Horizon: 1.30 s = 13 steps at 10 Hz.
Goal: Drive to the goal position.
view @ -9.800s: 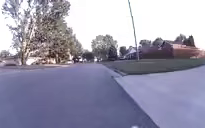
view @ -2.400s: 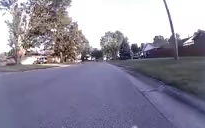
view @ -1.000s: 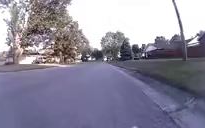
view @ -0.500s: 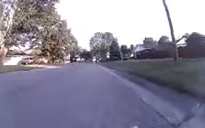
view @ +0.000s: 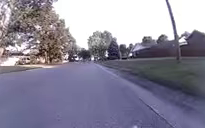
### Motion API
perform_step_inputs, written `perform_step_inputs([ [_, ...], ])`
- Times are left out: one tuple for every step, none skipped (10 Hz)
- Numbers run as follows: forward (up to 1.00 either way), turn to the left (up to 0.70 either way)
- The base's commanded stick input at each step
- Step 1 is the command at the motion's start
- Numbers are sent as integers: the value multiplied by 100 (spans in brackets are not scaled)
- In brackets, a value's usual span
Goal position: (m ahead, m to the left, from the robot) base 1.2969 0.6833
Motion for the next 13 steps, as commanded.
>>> perform_step_inputs([
  [100,40],
  [100,33],
  [100,26],
  [100,19],
  [100,12],
  [100,6],
  [100,4],
  [100,3],
  [100,2],
  [100,0],
  [100,0],
  [100,0],
  [100,0],
])
